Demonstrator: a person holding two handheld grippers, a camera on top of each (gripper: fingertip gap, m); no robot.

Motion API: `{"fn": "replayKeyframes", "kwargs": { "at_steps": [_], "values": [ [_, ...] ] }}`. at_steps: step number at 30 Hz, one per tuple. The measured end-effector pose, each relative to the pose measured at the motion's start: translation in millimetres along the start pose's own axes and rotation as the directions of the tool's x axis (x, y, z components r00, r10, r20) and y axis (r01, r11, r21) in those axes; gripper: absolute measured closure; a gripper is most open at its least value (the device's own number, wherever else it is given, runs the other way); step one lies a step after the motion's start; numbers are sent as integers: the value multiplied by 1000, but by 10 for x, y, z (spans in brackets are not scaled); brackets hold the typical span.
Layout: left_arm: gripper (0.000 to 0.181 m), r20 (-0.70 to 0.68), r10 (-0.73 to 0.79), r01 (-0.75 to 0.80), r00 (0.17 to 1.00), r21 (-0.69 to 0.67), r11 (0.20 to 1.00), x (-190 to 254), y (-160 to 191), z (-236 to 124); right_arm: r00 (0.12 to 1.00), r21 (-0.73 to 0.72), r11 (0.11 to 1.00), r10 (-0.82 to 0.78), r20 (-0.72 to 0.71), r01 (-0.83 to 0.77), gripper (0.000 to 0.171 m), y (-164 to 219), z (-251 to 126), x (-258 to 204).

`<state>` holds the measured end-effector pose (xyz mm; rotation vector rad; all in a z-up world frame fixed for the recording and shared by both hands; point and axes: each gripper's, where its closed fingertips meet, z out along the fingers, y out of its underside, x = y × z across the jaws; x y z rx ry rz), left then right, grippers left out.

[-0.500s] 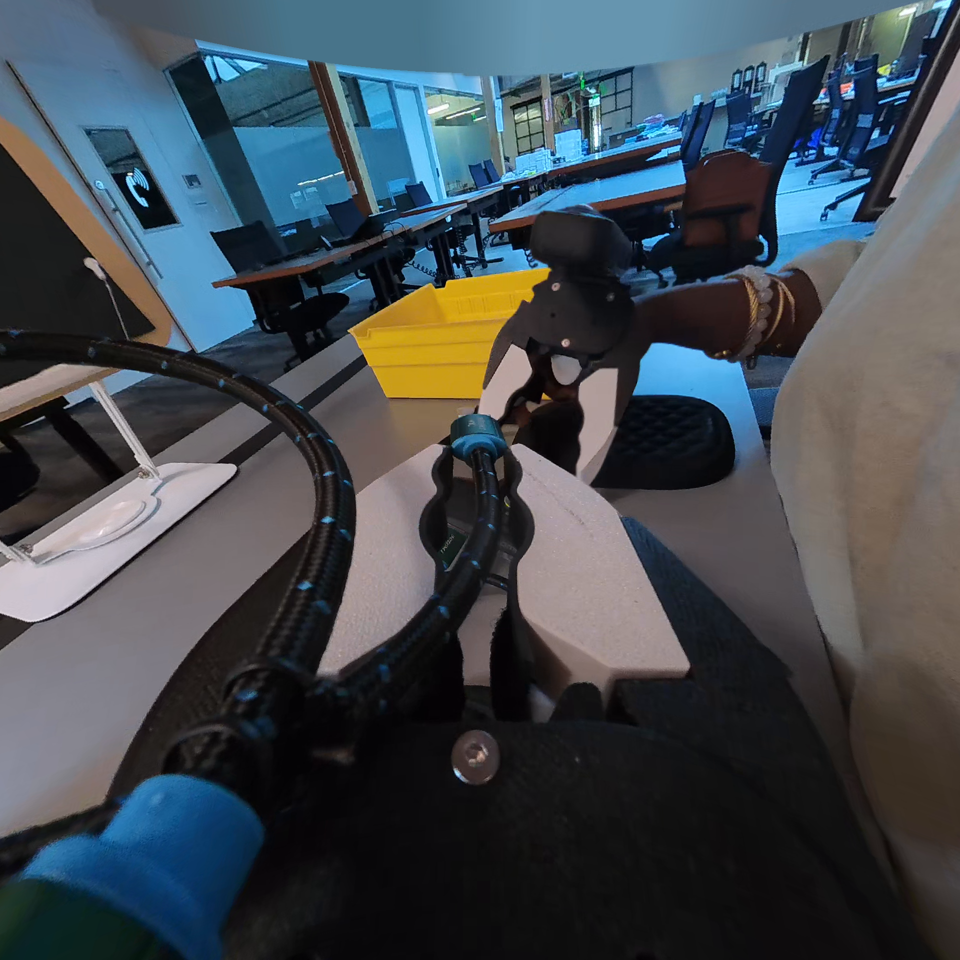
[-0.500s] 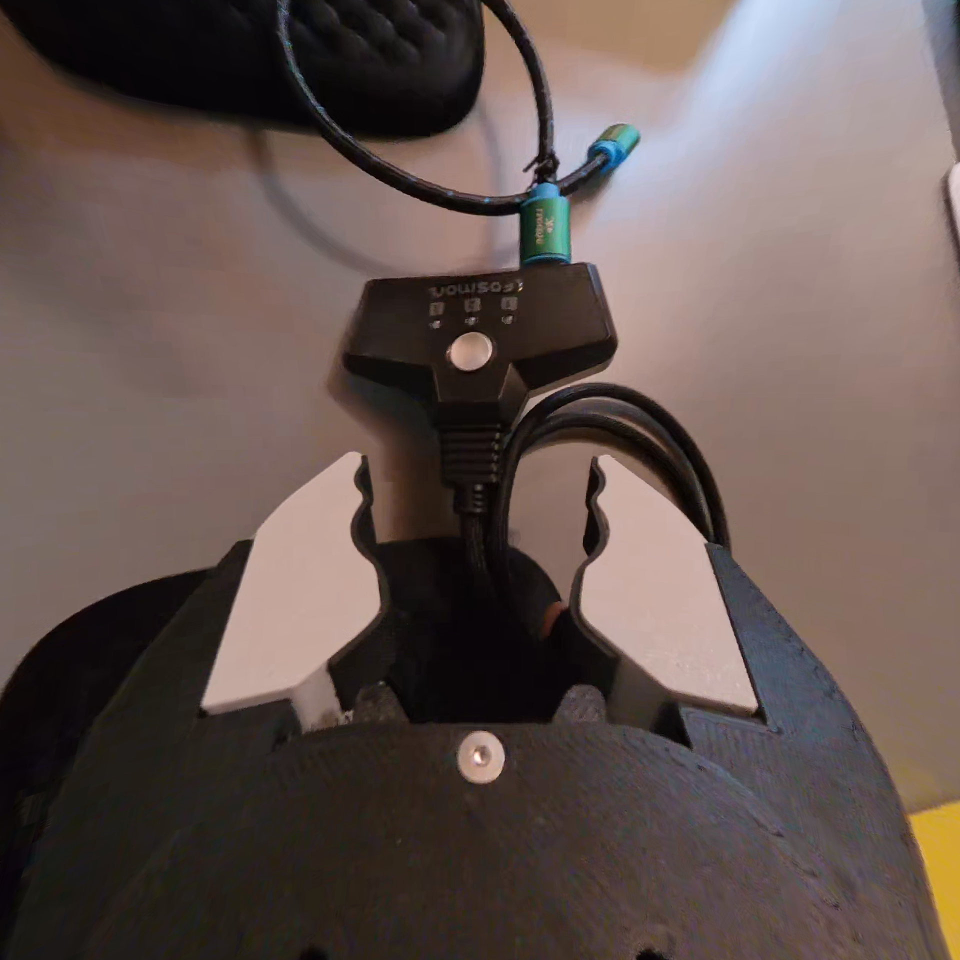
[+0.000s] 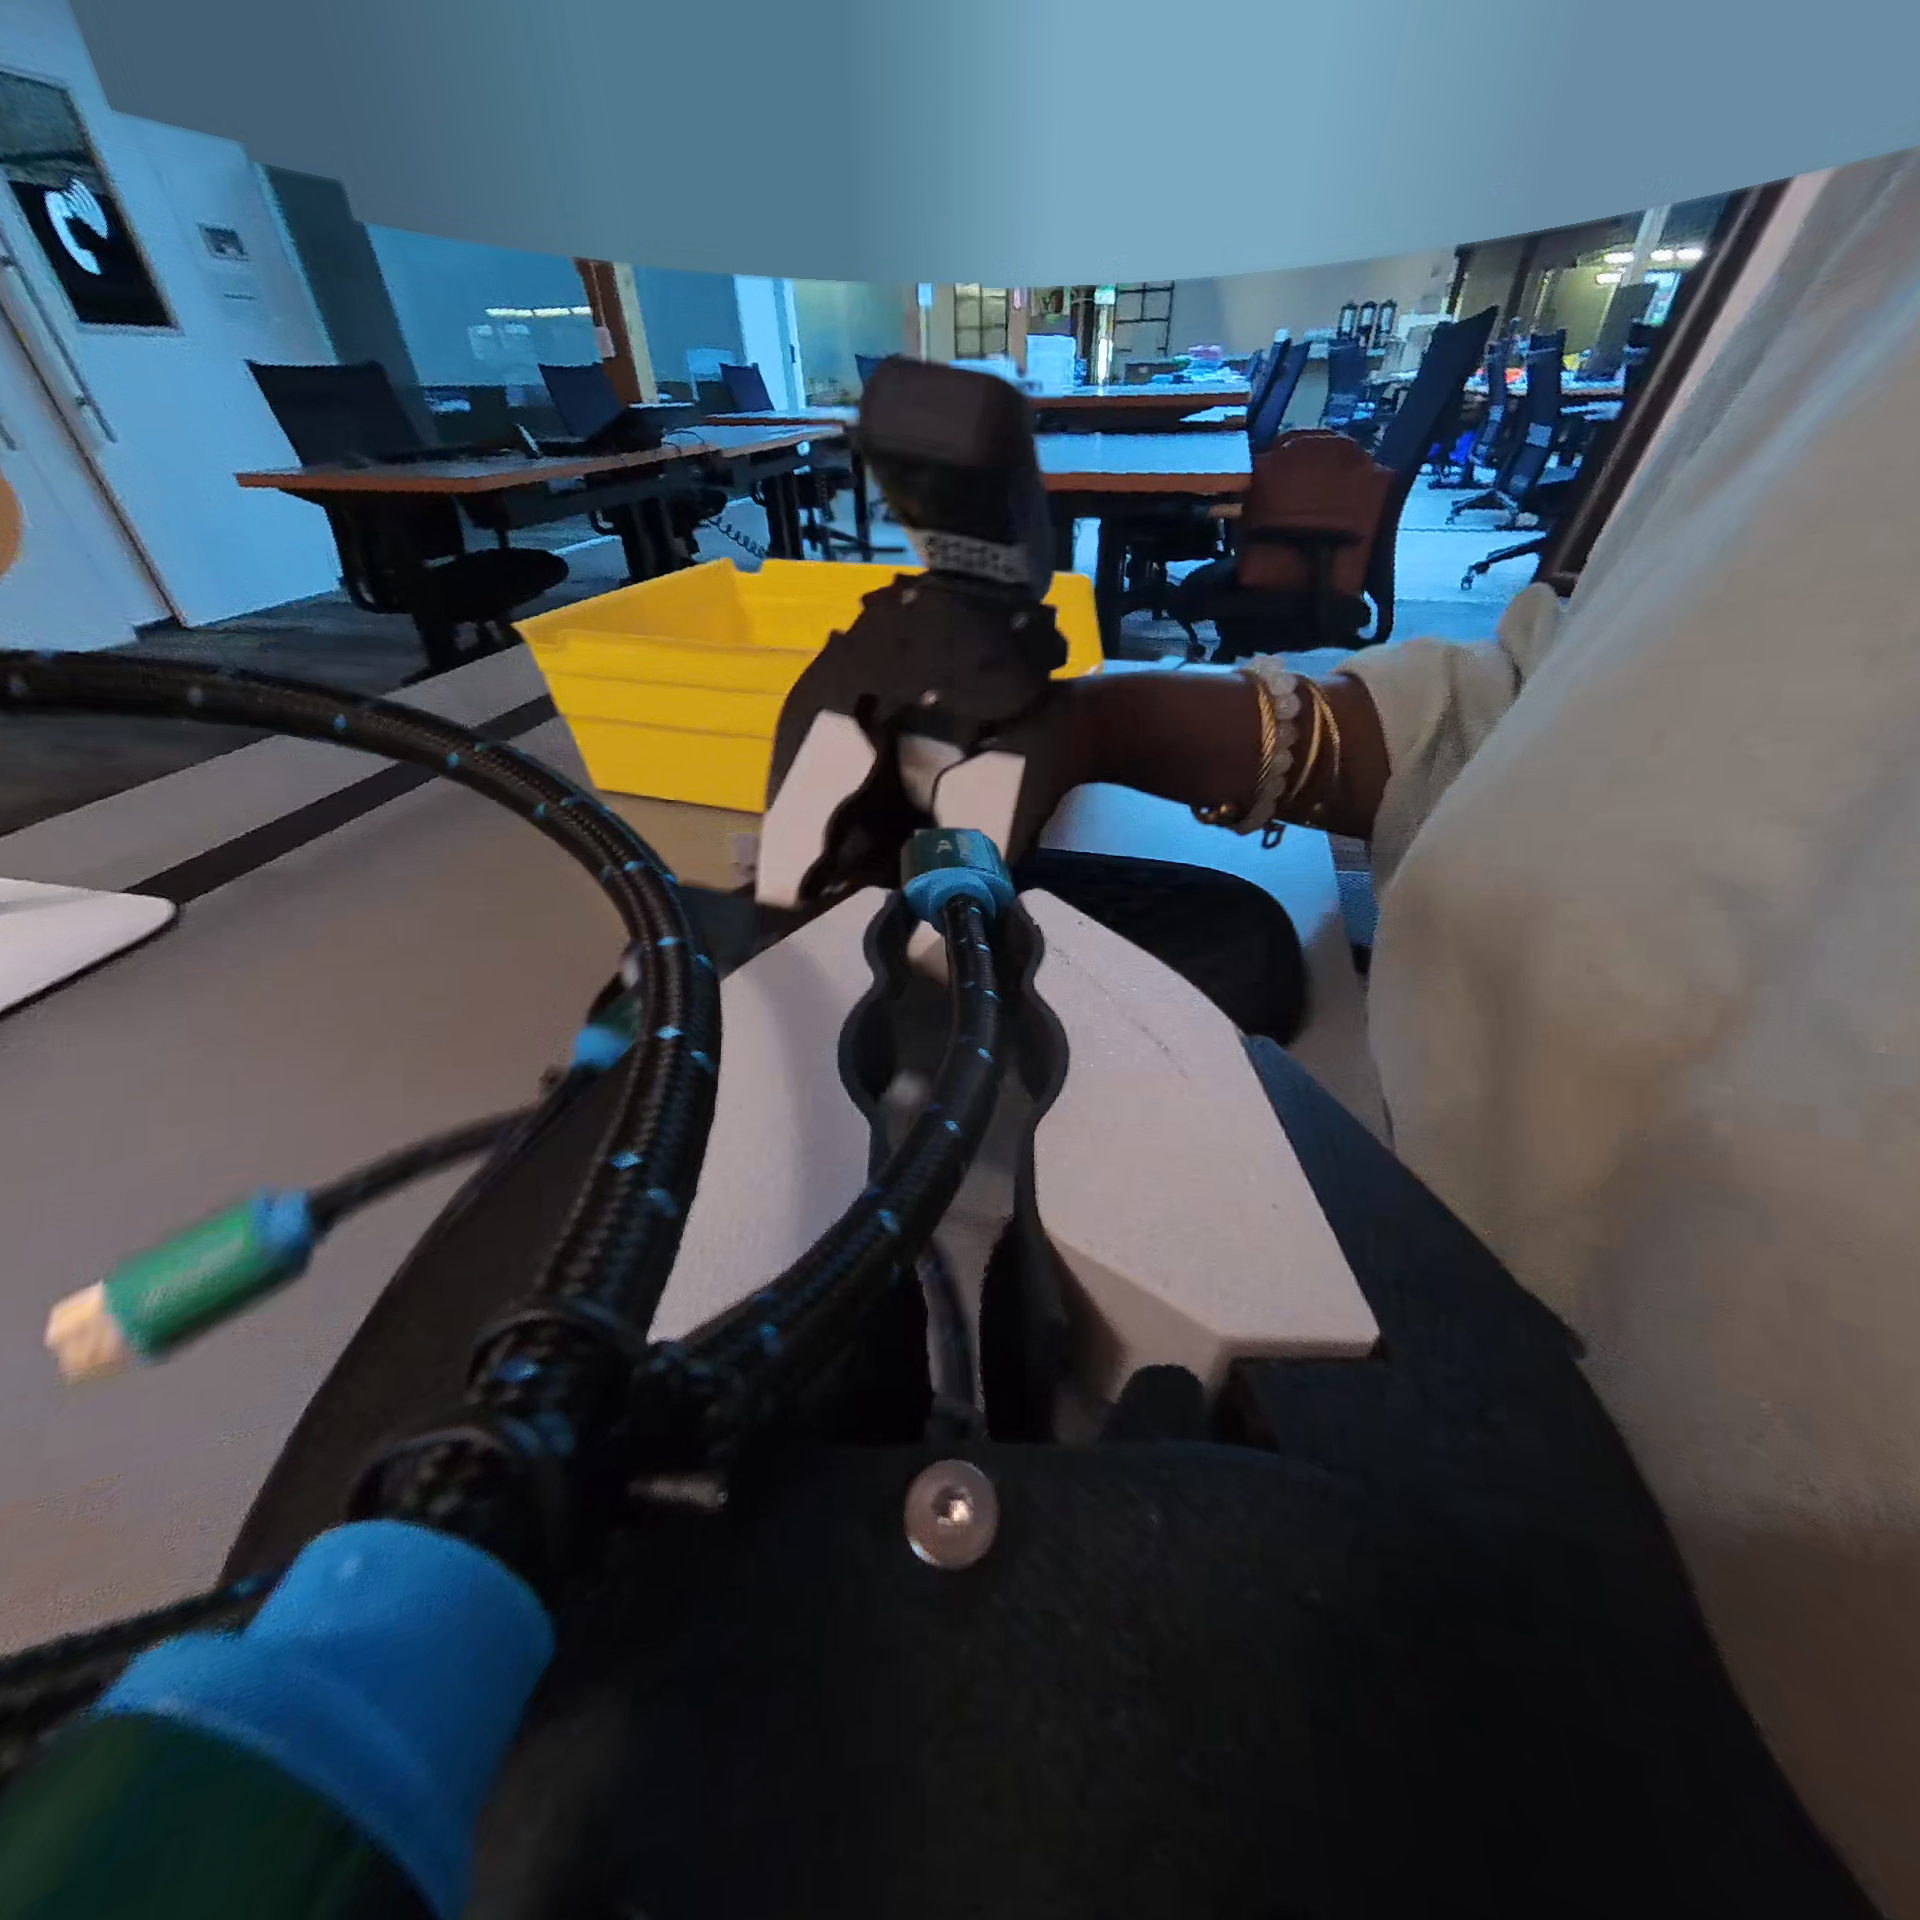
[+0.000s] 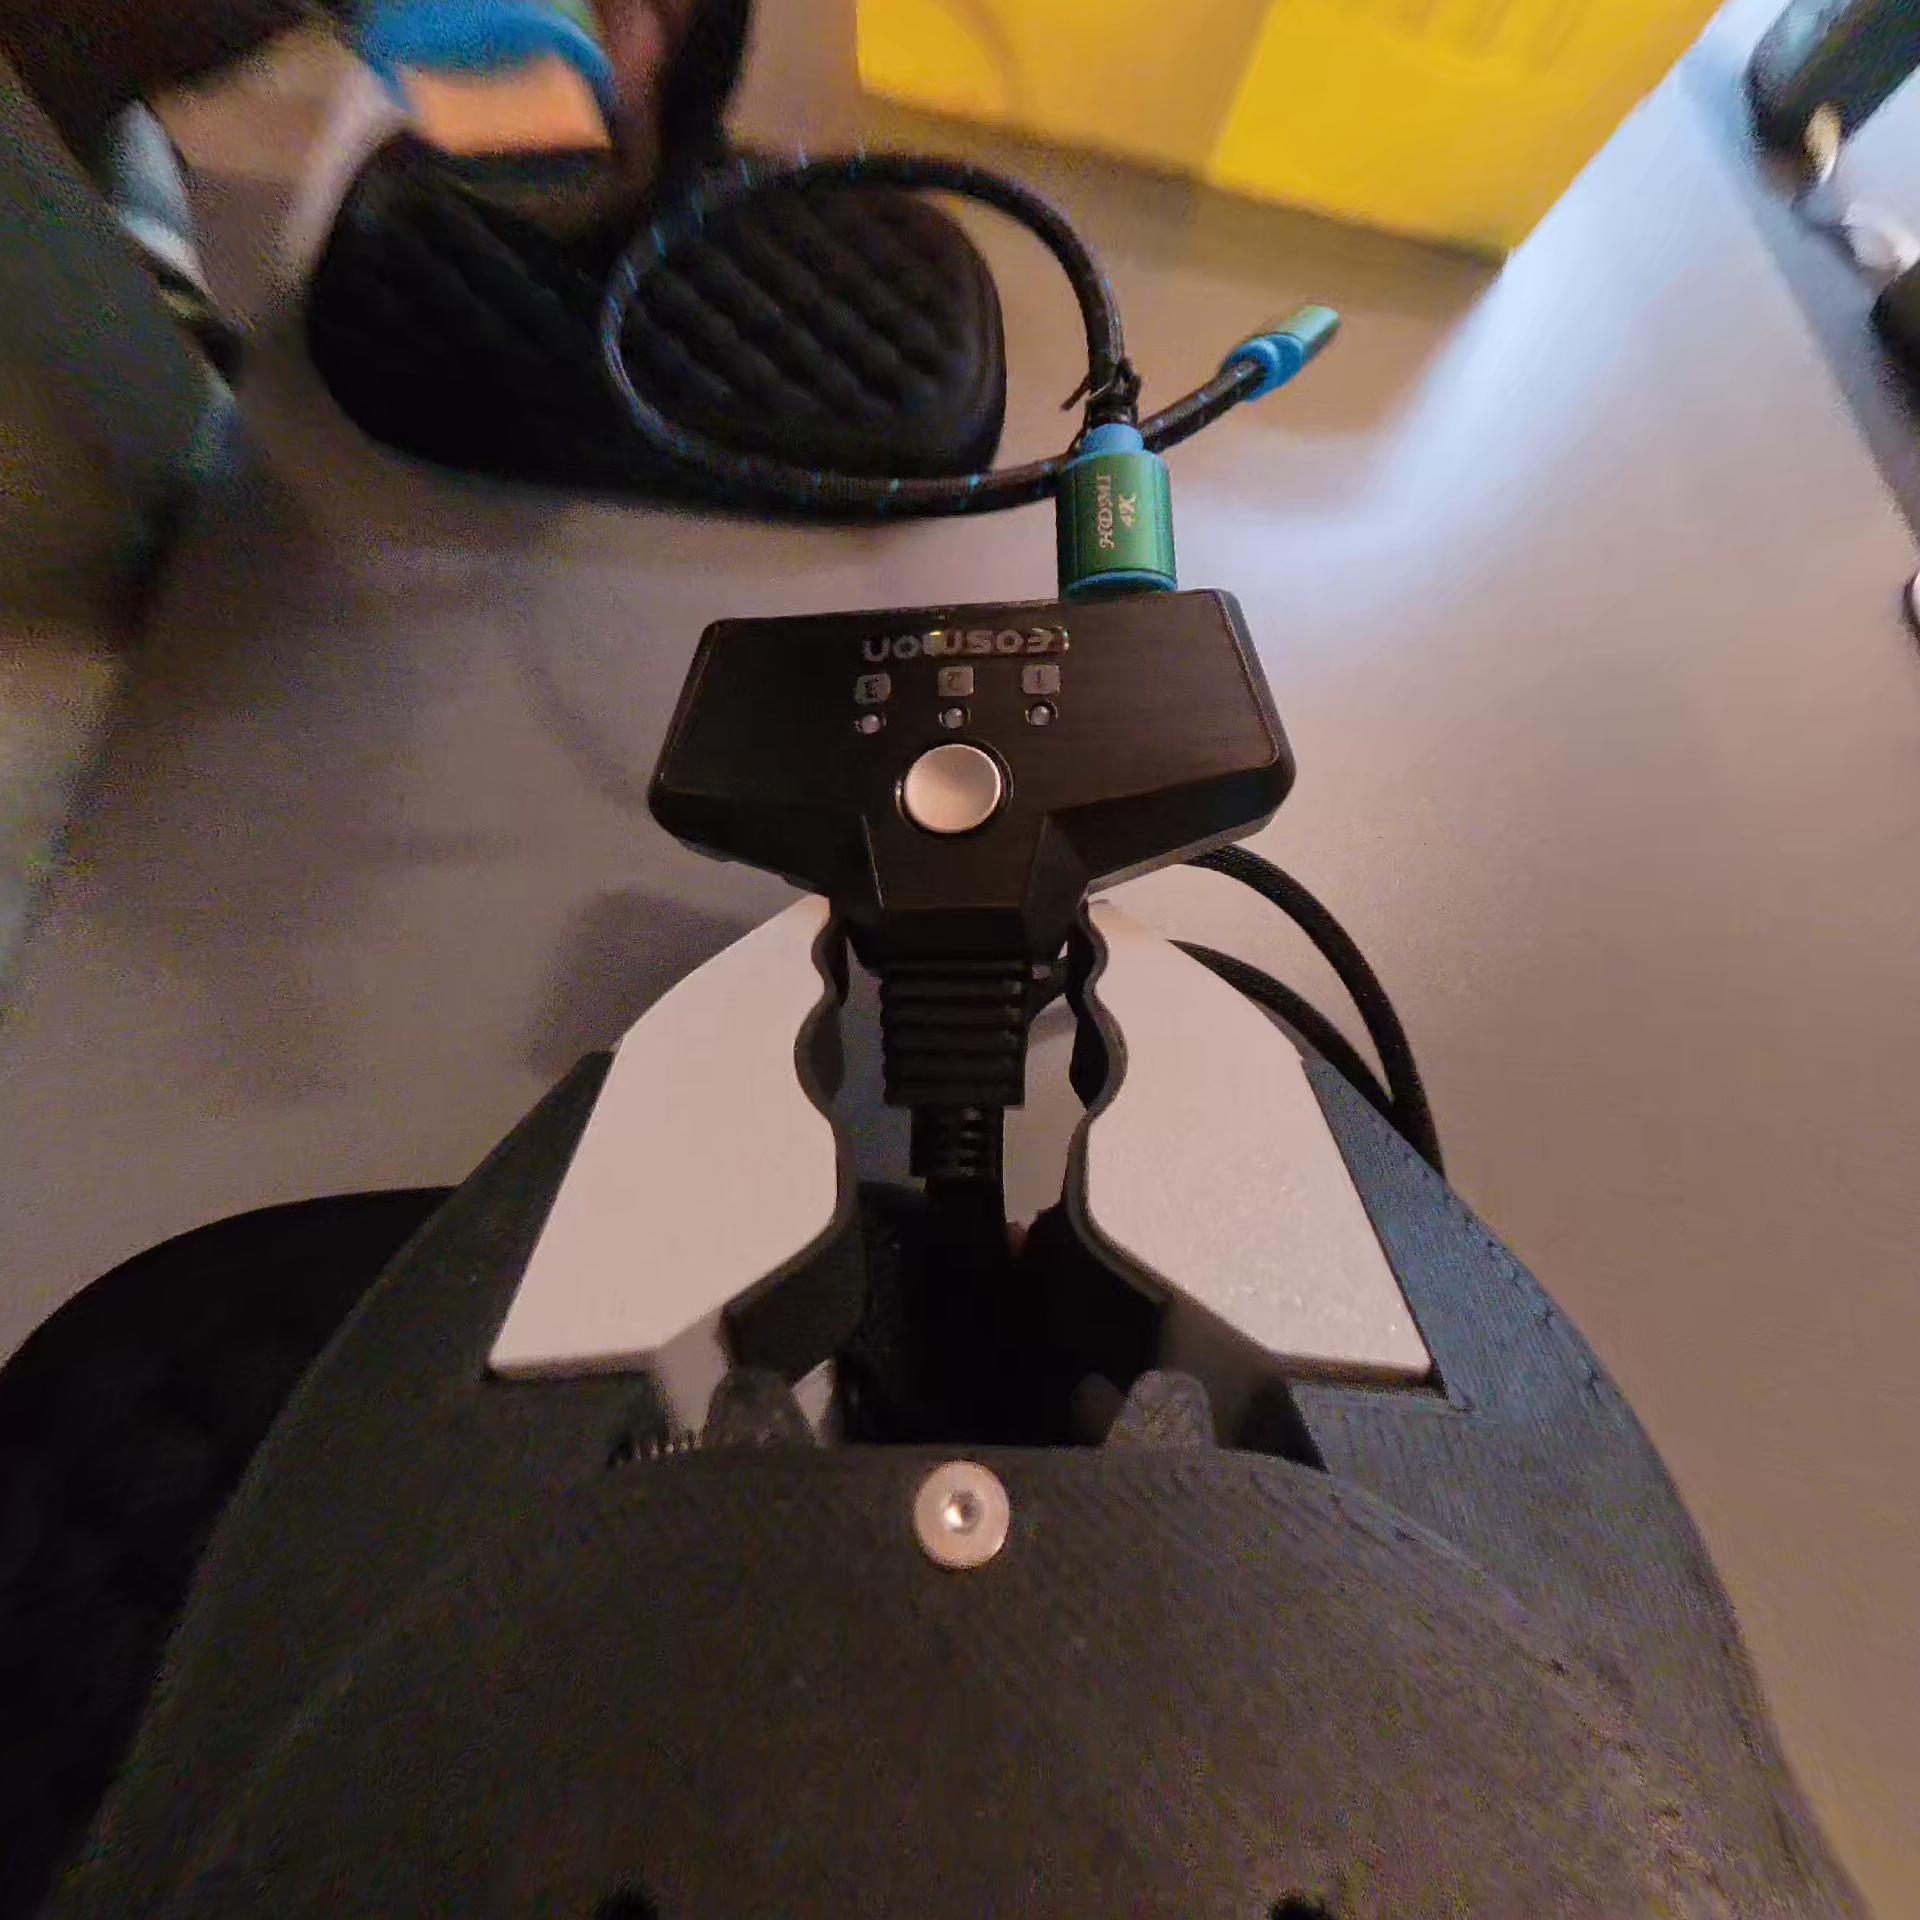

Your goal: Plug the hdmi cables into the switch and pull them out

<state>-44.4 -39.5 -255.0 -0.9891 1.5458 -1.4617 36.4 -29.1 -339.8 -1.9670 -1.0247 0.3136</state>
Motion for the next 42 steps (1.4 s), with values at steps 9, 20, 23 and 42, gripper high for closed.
{"fn": "replayKeyframes", "kwargs": {
  "at_steps": [9,20,23,42],
  "values": [
    [162,4,220,-218,976,-124,968,-182,81,-39,994,269,963,-35,107,5,131,-301,-320,-148],
    [162,-76,359,-364,930,-63,929,-135,165,5,988,287,957,-88,124,49,131,-372,-338,-217],
    [163,-80,324,-319,943,62,946,-150,21,-71,988,277,959,-99,117,63,131,-373,-350,-202],
    [162,-119,327,-314,937,119,942,-140,121,-140,972,228,959,-199,121,168,131,-489,-219,-280]
  ]
}}
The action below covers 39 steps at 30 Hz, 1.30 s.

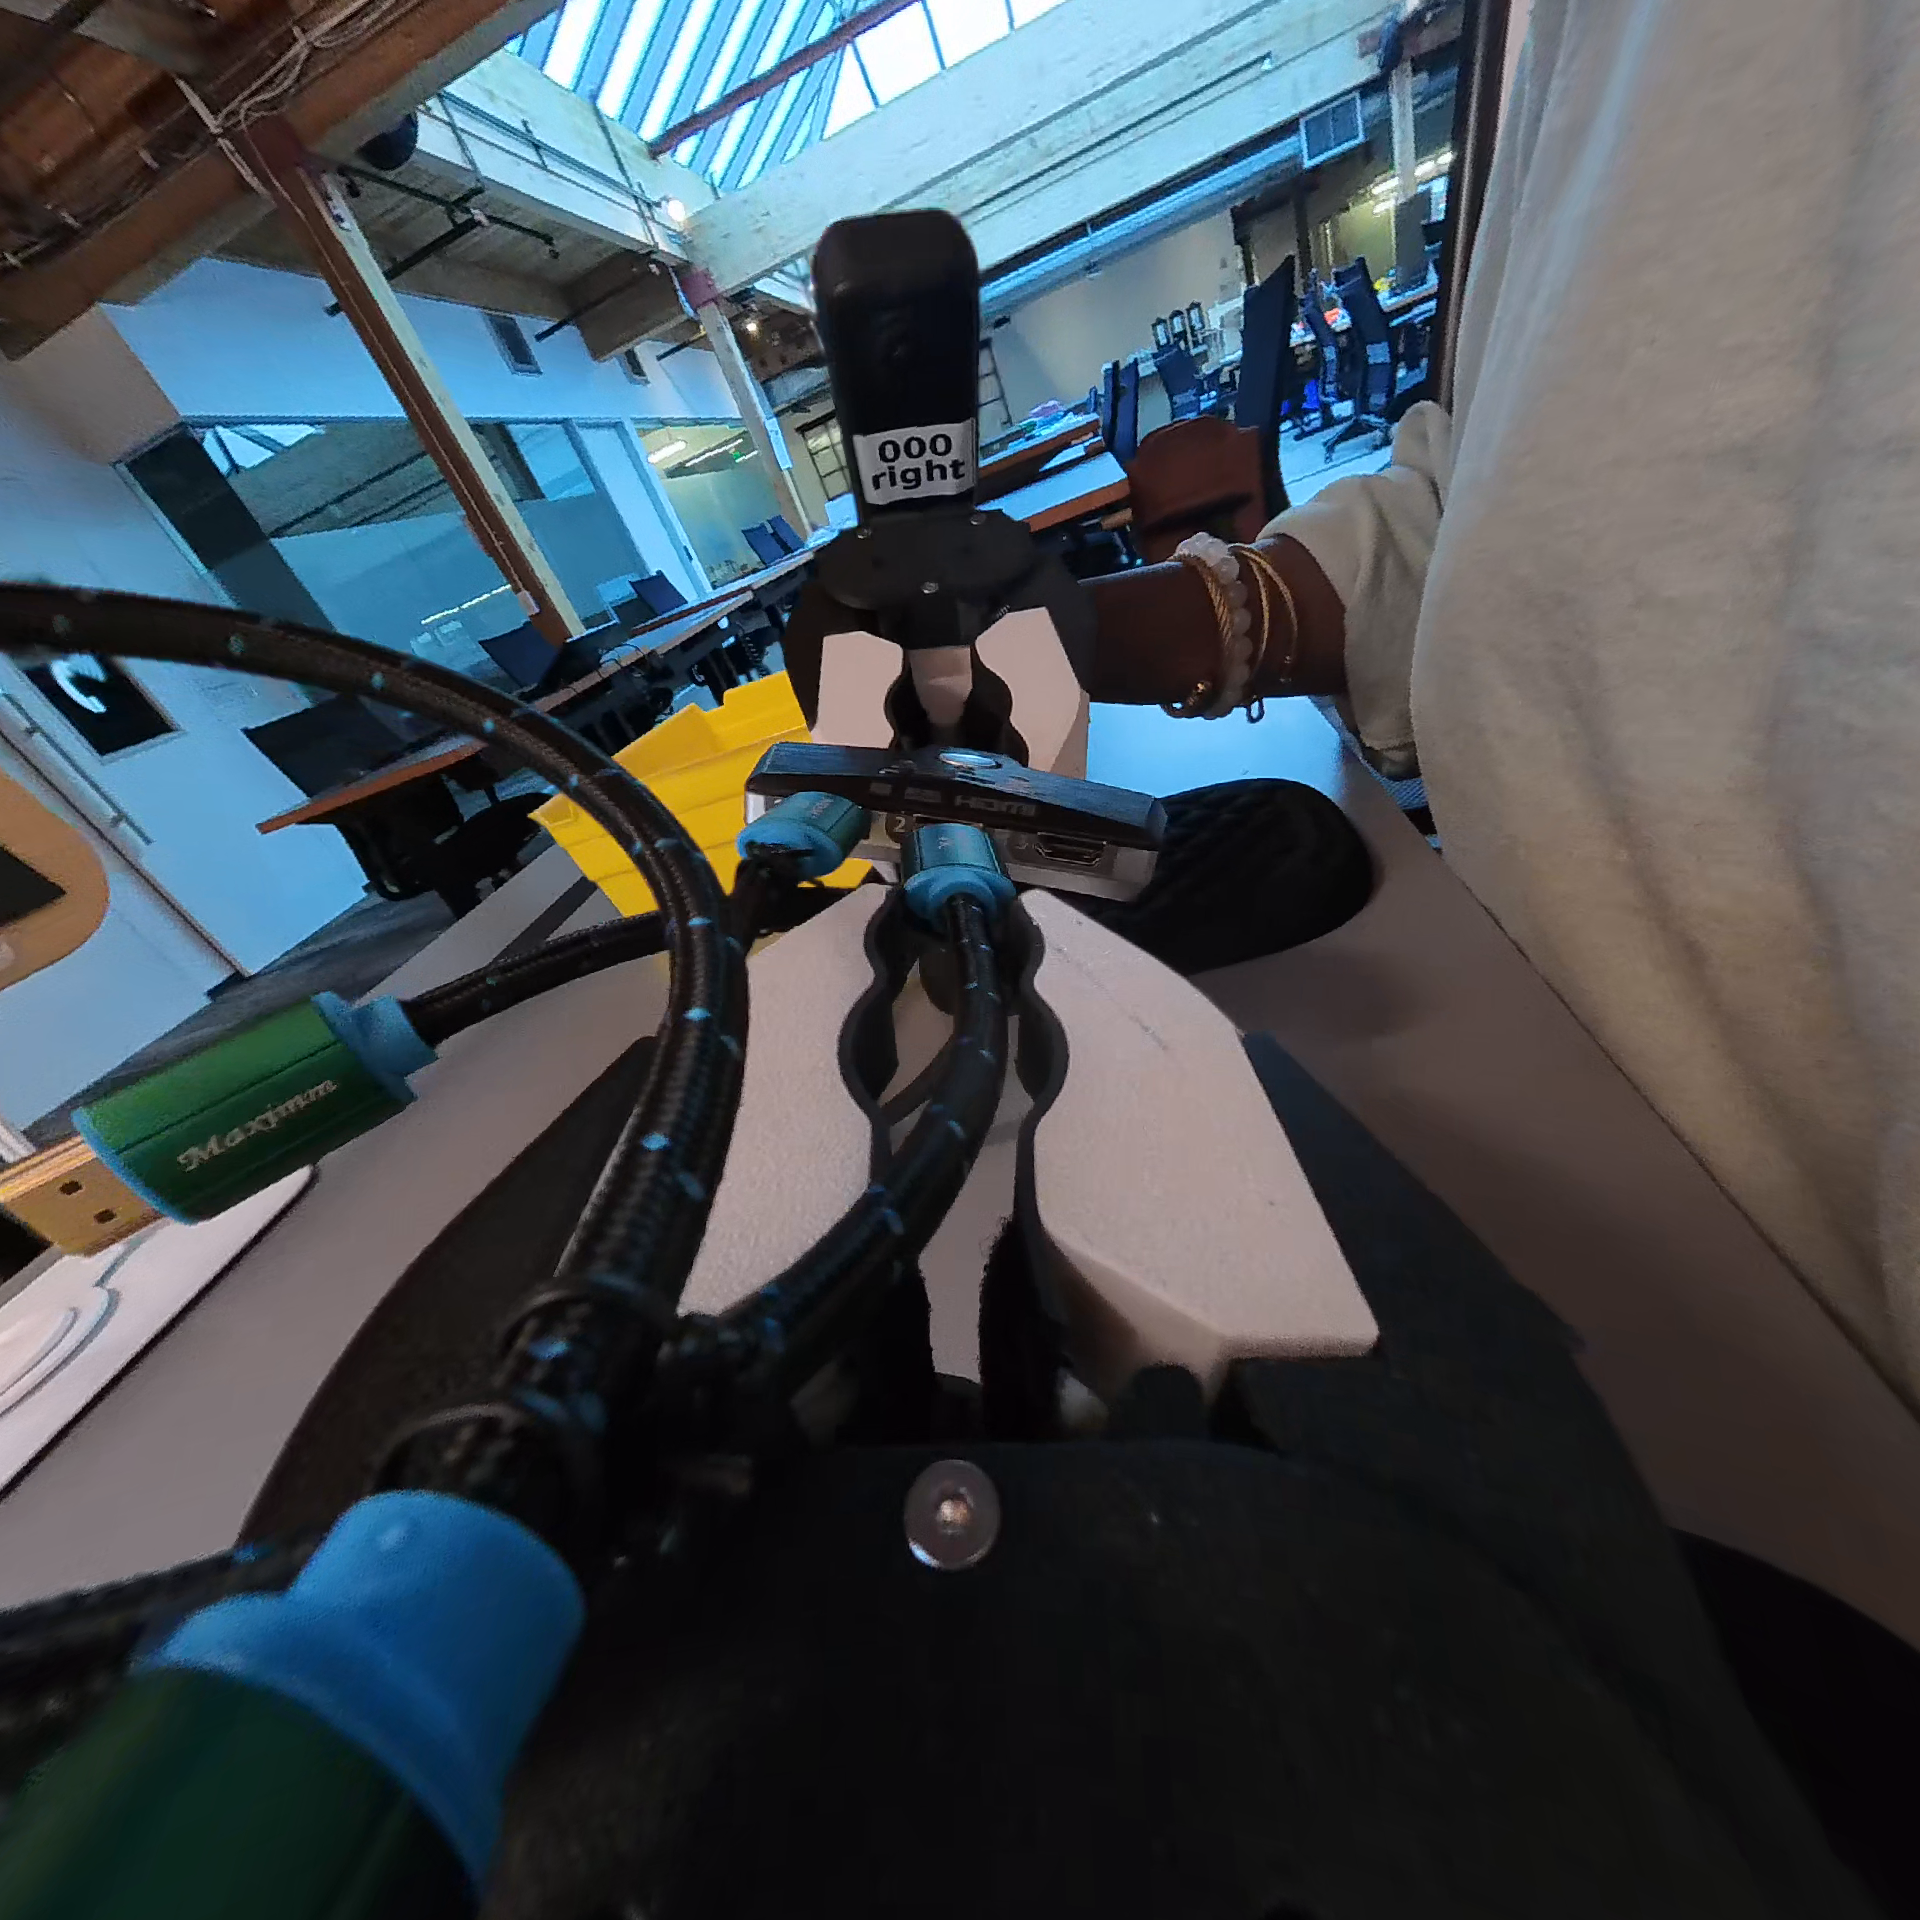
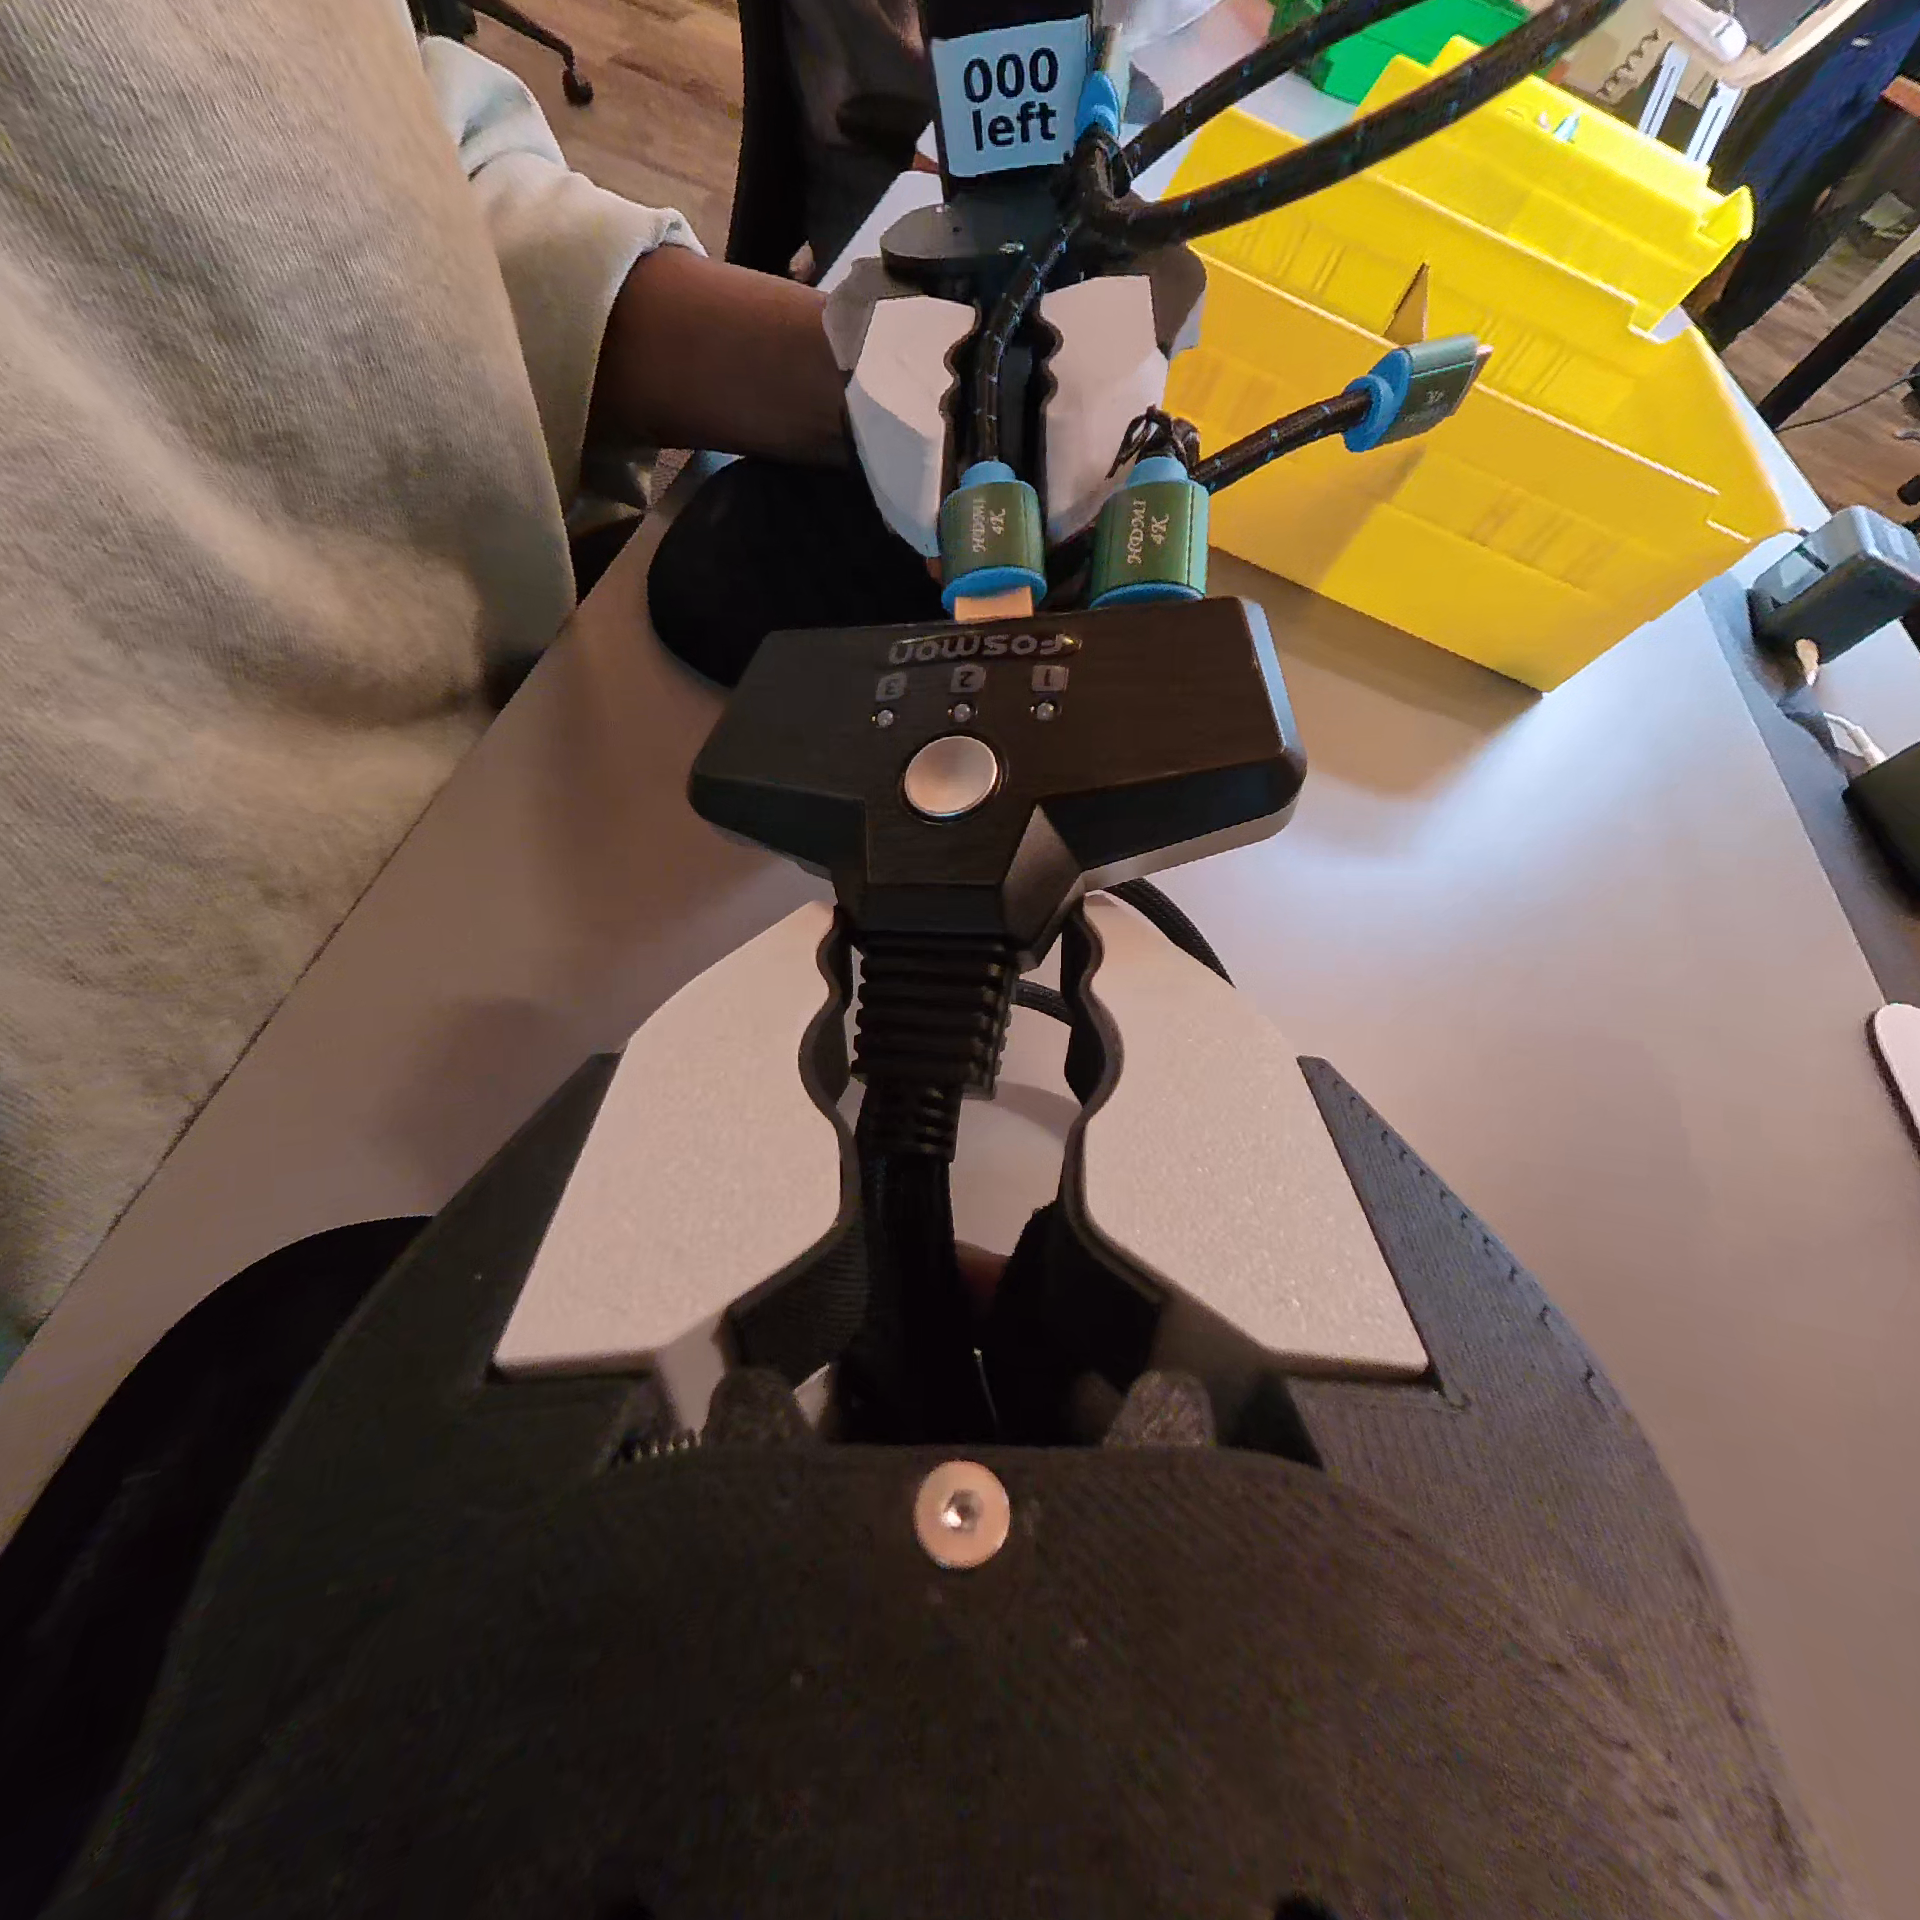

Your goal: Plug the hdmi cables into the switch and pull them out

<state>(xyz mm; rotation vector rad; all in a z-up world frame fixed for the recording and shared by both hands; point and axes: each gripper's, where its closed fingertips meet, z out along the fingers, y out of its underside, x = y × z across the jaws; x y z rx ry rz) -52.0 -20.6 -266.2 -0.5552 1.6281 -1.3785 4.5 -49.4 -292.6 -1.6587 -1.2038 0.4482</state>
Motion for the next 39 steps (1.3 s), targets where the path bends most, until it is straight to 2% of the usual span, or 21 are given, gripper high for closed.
{"fn": "replayKeyframes", "kwargs": {
  "at_steps": [6,12,19,22,25,28,32,37,39],
  "values": [
    [162,-1,70,-70,998,-53,996,40,43,7,1000,-23,1000,10,18,-10,132,44,21,-40],
    [167,-23,196,-197,980,-185,963,65,66,2,998,-50,999,24,51,-21,131,75,46,-81],
    [167,-80,41,-57,996,-212,976,59,121,-16,997,-141,990,35,71,-24,131,145,86,-105],
    [168,-149,15,-53,989,-252,966,106,167,23,987,-214,977,40,157,-6,132,261,138,-227],
    [168,-164,1,-49,987,-288,956,90,234,-3,984,-150,987,74,162,-50,133,266,195,-249],
    [168,-199,-10,-65,980,-364,929,105,332,-23,986,-202,979,69,150,-38,133,393,268,-255],
    [167,-191,-134,47,972,-402,914,75,413,-64,984,-191,978,116,132,-90,133,409,311,-210],
    [149,-162,-176,112,971,-342,933,39,381,-74,982,-184,977,137,131,-112,133,424,300,-188],
    [149,-157,-159,103,975,-317,943,28,339,-83,982,-177,978,136,132,-111,133,418,298,-190]
  ]
}}
